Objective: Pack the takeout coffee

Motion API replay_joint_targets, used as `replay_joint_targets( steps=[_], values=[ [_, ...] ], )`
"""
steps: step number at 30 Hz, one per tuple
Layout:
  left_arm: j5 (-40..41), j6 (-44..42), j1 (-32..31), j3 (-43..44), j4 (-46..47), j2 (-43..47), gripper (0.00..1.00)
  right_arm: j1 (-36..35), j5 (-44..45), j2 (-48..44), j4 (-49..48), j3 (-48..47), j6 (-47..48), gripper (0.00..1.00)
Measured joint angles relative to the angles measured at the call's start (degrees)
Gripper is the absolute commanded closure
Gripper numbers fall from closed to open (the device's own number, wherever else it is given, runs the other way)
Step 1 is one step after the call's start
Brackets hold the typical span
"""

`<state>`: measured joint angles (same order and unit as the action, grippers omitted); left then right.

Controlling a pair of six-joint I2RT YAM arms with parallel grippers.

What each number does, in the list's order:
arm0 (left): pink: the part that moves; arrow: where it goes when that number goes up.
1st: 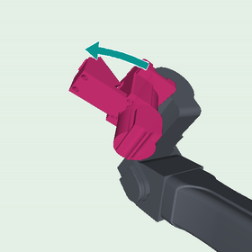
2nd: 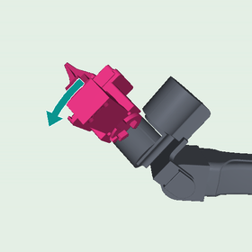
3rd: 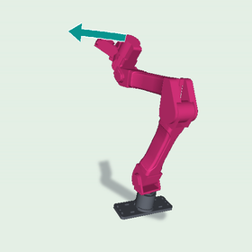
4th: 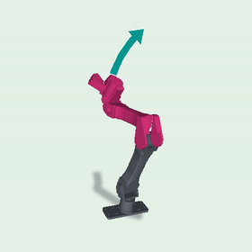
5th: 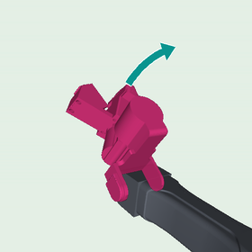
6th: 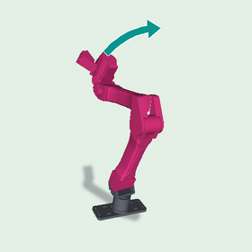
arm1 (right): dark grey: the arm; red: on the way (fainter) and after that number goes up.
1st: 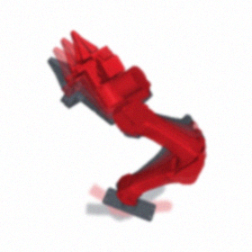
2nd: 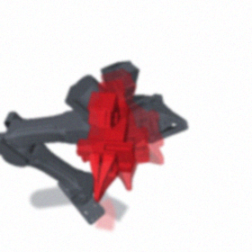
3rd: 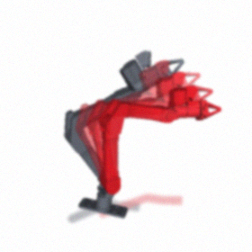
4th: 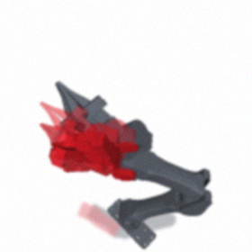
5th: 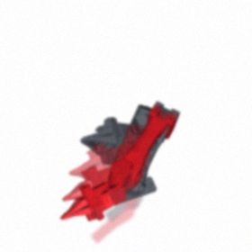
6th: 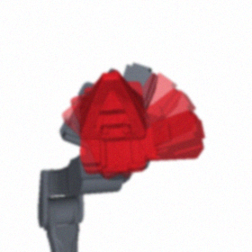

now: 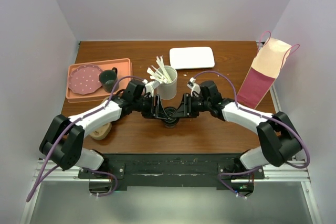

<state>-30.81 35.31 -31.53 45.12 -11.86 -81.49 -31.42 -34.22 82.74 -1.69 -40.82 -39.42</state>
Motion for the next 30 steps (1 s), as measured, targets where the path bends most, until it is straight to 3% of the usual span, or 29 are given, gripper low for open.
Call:
replay_joint_targets(
  steps=[11, 19, 30],
  values=[
    [1.0, -3.3, 1.2, 3.0, -5.2, -0.7, 0.41, 0.0, -2.4, 7.6, 11.2, -11.3, 9.8, 0.57],
    [-2.0, -7.5, 4.0, 3.1, -6.2, -0.8, 0.35, -0.2, -3.5, 9.0, 11.8, -12.8, 11.0, 0.57],
    [-5.7, -11.0, 6.0, 3.0, -6.1, -0.9, 0.35, -0.4, -4.3, 9.6, 13.6, -13.9, 12.5, 0.59]
  ],
)
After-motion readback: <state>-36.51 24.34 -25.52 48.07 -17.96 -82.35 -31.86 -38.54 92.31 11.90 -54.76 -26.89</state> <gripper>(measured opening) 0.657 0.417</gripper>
